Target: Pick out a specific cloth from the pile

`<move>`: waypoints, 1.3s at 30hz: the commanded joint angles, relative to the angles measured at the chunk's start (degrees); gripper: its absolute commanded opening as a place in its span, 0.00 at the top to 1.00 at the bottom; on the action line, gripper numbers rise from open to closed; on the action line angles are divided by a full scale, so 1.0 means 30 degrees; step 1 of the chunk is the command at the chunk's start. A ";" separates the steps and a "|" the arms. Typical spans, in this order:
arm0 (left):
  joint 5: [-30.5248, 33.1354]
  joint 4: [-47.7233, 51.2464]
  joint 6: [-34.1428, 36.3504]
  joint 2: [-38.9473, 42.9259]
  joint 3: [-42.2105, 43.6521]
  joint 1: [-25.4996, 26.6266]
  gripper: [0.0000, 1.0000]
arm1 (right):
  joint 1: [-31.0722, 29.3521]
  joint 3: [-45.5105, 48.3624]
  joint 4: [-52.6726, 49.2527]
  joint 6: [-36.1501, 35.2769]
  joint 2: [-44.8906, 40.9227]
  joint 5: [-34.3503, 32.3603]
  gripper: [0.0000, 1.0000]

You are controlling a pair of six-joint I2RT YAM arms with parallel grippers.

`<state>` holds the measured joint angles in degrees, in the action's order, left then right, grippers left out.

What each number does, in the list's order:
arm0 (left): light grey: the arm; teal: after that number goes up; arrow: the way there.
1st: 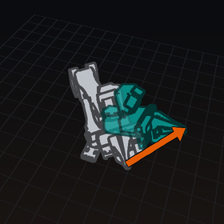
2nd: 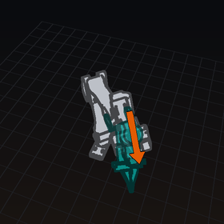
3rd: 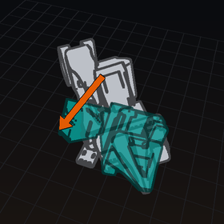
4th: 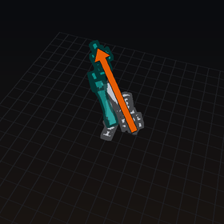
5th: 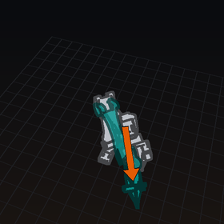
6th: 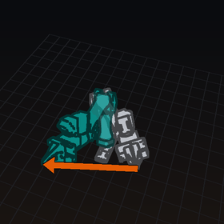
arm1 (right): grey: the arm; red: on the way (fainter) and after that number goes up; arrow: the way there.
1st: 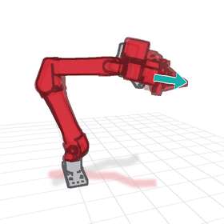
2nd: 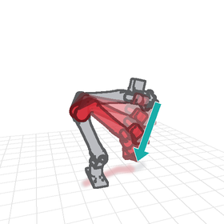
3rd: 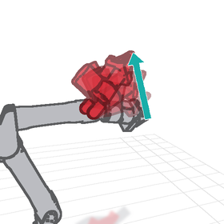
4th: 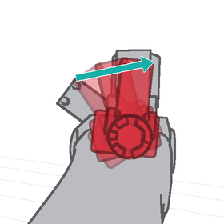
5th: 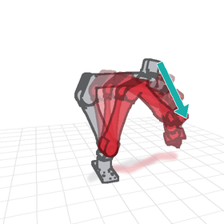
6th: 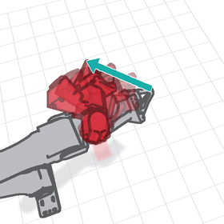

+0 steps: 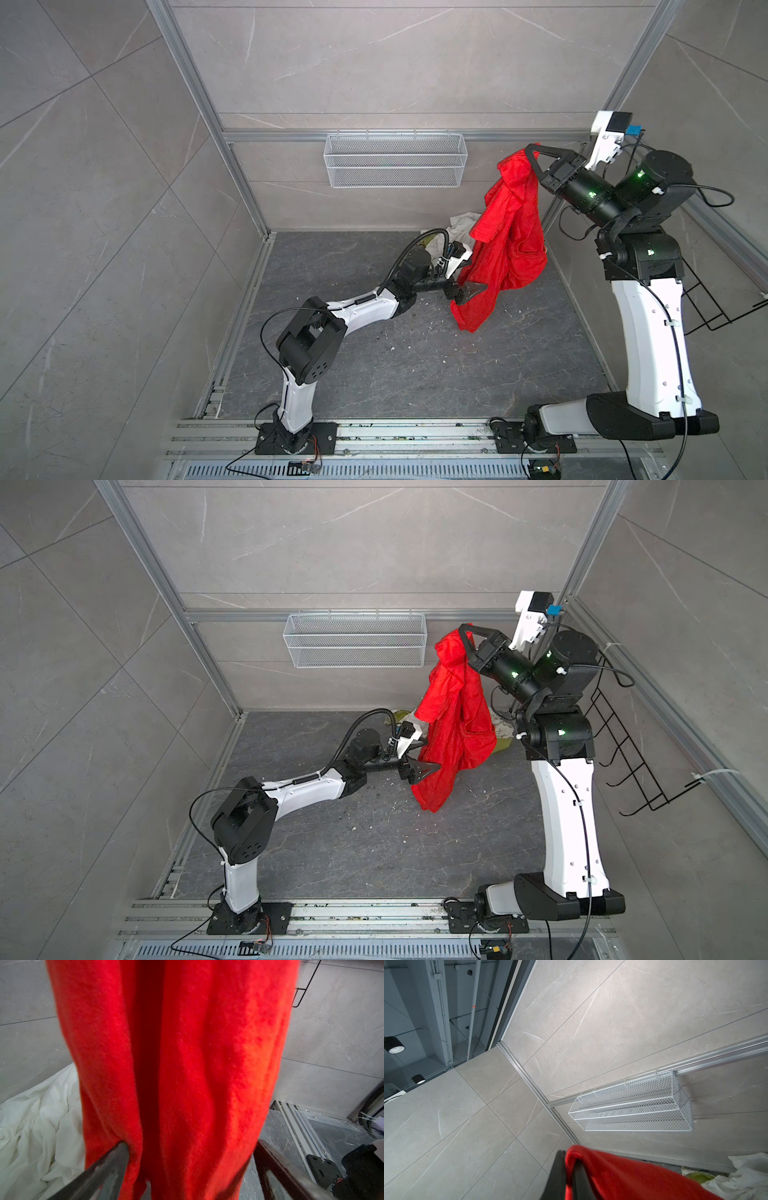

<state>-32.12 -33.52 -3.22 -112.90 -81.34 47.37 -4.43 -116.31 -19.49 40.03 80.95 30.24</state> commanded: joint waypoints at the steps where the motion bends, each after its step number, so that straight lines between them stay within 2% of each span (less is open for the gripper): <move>1: -0.0427 -0.0989 -0.0328 -0.0403 -0.1142 0.0064 0.08 | -0.0163 -0.0637 0.0643 -0.0116 -0.0095 0.0145 1.00; 5: -0.0598 -0.0916 -0.0273 -0.0438 -0.1233 0.0062 0.22 | -0.0191 -0.0614 0.0552 -0.0202 -0.0106 0.0117 1.00; 14: -0.0991 0.0377 -0.0036 0.0369 -0.1086 0.0034 0.69 | -0.0252 -0.0692 0.0263 -0.0370 -0.0221 0.0137 1.00; 18: -0.0620 0.0939 0.0416 0.1216 -0.0710 0.0068 0.83 | -0.0283 -0.0804 0.0057 -0.0434 -0.0324 0.0203 1.00; 28: 0.0318 0.1442 0.0814 0.3052 0.0596 0.0059 0.98 | -0.0546 -0.1283 -0.0464 -0.0495 -0.0631 0.0409 1.00; 39: 0.1611 0.1707 0.1365 0.5527 0.2793 0.0066 1.00 | -0.1347 -0.1802 -0.1167 -0.0687 -0.0932 0.0409 1.00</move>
<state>-28.67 -27.57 -1.15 -101.10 -73.52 47.37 -7.73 -119.96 -23.38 39.16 79.90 30.50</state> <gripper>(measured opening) 0.052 0.077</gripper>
